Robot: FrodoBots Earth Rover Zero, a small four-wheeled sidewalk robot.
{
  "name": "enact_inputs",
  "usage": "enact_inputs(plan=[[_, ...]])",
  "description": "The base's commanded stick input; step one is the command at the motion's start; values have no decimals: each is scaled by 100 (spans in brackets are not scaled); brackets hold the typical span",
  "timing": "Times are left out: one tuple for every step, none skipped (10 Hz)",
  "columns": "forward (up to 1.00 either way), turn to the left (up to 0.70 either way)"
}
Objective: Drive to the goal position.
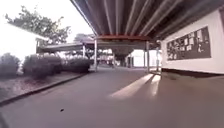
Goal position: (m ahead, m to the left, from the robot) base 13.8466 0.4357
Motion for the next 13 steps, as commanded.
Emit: enact_inputs(plan=[[85,0],[80,0],[72,0],[70,0],[70,0],[70,0],[70,0],[70,0],[70,0],[70,0],[70,0],[70,0],[70,0]])
